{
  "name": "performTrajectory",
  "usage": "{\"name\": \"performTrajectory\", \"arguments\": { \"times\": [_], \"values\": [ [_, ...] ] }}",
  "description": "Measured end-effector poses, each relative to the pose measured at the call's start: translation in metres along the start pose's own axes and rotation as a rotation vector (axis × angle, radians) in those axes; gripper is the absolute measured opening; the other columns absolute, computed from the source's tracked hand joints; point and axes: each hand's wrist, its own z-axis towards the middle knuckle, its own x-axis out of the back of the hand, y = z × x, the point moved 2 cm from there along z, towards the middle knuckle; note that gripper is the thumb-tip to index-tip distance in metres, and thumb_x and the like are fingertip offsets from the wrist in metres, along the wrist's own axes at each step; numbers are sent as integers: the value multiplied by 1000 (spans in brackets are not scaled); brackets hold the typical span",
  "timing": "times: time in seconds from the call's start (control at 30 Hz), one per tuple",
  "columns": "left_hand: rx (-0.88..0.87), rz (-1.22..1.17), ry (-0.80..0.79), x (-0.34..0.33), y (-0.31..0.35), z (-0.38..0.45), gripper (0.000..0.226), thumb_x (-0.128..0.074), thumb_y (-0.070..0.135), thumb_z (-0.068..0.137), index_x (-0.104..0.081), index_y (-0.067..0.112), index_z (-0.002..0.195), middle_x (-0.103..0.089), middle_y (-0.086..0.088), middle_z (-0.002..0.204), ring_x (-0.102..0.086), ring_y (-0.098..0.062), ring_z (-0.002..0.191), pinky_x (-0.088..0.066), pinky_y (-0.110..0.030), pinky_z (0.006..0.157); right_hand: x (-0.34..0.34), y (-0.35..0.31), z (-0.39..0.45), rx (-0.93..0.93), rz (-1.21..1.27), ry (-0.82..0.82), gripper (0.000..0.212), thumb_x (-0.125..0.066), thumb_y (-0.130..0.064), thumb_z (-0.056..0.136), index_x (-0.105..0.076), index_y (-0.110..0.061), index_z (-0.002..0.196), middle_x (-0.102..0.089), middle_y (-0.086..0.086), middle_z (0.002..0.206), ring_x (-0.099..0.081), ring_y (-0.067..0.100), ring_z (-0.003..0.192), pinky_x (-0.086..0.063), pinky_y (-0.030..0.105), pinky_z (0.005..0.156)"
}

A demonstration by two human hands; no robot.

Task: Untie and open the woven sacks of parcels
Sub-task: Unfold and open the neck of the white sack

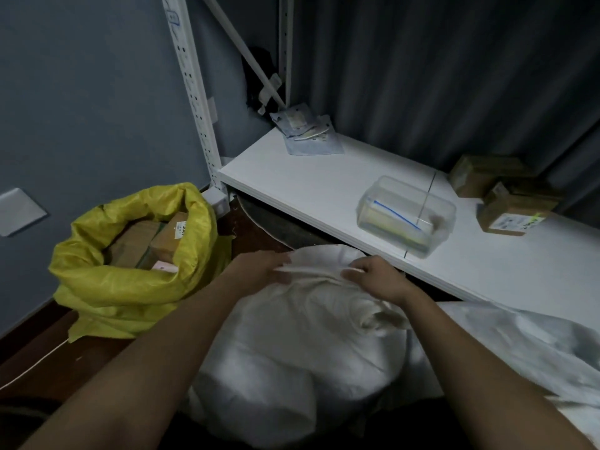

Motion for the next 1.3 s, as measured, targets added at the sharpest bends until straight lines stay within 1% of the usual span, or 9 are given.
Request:
{"name": "performTrajectory", "arguments": {
  "times": [0.13,0.43,0.57,0.73,0.93,1.07,1.17,1.23,1.3],
  "values": [
    [-88,-160,61,-12,18,13,45,-40,45,98,-51,21,134,-50,2,139,-44,-17,129,-34,-27,103,-6,23,10,17,67,18,29,-62,-28,92,-67,-13,67,-54,-8,59,-43,-2,50,-35,19,53],
    [80,-246,-350,-35,13,45,58,-39,58,93,-44,23,139,-40,-1,147,-35,-20,135,-26,-27,105,-9,36,10,158,44,122,21,-59,-29,94,-71,-18,80,-69,-5,76,-61,5,69,-46,23,66],
    [94,-290,-485,-30,18,43,78,-32,76,83,-43,23,140,-40,0,147,-38,-18,132,-29,-32,110,-10,33,1,431,-252,306,19,-57,-26,95,-71,-14,89,-70,-2,78,-62,8,71,-43,20,60],
    [23,-321,-315,-28,34,42,63,-40,57,93,-45,12,136,-43,-7,144,-35,-20,134,-25,-26,107,-6,32,-9,514,-397,366,29,-52,-33,92,-71,-12,97,-71,3,83,-68,22,74,-54,32,59],
    [-232,-132,3,-13,47,24,38,-55,45,91,-54,18,118,-62,-4,116,-52,-20,115,-36,-23,76,8,3,-11,227,-230,-99,34,-65,-42,85,-48,-33,112,-60,-9,111,-59,10,92,-47,25,80],
    [-256,-88,55,-6,44,17,34,-63,52,83,-53,23,98,-62,-1,97,-56,-18,93,-35,-27,67,-13,-5,-9,344,-367,-162,40,-46,-21,98,-46,-19,139,-63,8,123,-61,22,104,-40,19,83],
    [-81,-324,-203,-2,37,12,42,-70,52,77,-51,32,108,-54,8,109,-51,-12,103,-40,-26,80,-24,-4,-18,608,-548,108,43,-42,-19,90,-55,-9,130,-70,16,98,-69,30,80,-55,32,67],
    [-1,-368,-353,2,39,9,55,-68,54,77,-52,29,124,-51,10,121,-47,-10,115,-39,-24,91,-29,-4,-24,768,-694,255,47,-42,-21,82,-51,-10,126,-64,8,71,-59,22,47,-42,21,38],
    [-19,-351,-378,5,42,8,55,-63,56,80,-55,24,125,-54,5,127,-48,-12,116,-40,-27,94,-29,-2,-29,858,-844,375,51,-50,-23,80,-43,-12,129,-57,4,67,-51,17,41,-28,22,35]
  ]
}}
